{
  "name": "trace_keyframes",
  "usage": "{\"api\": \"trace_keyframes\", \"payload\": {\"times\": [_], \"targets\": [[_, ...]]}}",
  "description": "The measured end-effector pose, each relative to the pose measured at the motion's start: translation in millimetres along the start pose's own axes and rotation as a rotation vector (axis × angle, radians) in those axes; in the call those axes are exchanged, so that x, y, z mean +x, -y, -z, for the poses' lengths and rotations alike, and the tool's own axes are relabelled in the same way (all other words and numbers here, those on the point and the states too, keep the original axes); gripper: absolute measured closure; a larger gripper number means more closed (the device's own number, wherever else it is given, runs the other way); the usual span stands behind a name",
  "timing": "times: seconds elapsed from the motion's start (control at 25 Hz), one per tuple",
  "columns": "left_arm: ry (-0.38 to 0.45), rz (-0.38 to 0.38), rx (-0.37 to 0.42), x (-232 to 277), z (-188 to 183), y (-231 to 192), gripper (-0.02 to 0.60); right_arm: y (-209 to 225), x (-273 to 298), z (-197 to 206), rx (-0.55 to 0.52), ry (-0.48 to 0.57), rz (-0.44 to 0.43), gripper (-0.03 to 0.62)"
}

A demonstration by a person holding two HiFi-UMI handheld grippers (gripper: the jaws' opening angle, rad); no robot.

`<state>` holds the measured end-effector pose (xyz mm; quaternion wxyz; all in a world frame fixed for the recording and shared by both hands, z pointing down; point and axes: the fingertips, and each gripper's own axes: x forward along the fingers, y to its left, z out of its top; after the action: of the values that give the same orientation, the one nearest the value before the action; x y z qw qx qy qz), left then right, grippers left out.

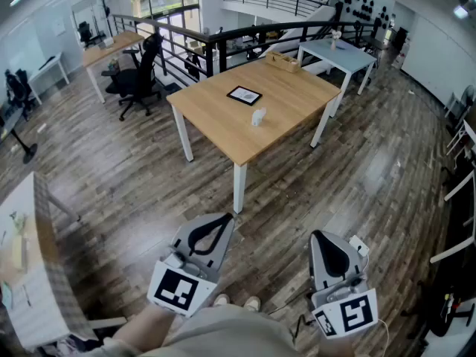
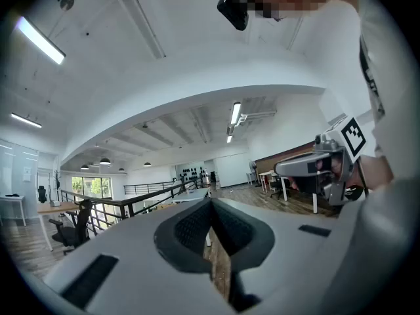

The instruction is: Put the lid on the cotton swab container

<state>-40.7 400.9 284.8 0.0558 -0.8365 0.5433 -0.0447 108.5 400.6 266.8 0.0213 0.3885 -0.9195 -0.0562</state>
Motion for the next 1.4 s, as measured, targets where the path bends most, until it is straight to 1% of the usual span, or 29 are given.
{"api": "trace_keyframes", "payload": {"times": [0.28,0.48,0.64,0.76,0.88,1.12,1.4], "targets": [[-0.009,-0.007,0.018,17,-7,27,0.560,24,-18,-1,0.028,0.012,-0.024,0.568],[-0.025,-0.011,0.019,32,-4,41,0.560,41,-25,9,0.043,0.005,-0.034,0.568],[-0.028,-0.010,0.032,43,-2,61,0.560,55,-36,17,0.047,0.002,-0.049,0.568],[-0.028,-0.024,0.030,51,0,74,0.560,67,-43,24,0.051,-0.003,-0.067,0.568],[-0.037,-0.038,0.029,55,4,83,0.560,78,-51,32,0.062,-0.006,-0.064,0.568],[-0.041,-0.047,0.029,64,5,88,0.560,92,-51,36,0.082,0.000,-0.070,0.568],[-0.037,-0.037,0.037,94,13,80,0.560,111,-28,51,0.103,-0.006,-0.072,0.568]]}}
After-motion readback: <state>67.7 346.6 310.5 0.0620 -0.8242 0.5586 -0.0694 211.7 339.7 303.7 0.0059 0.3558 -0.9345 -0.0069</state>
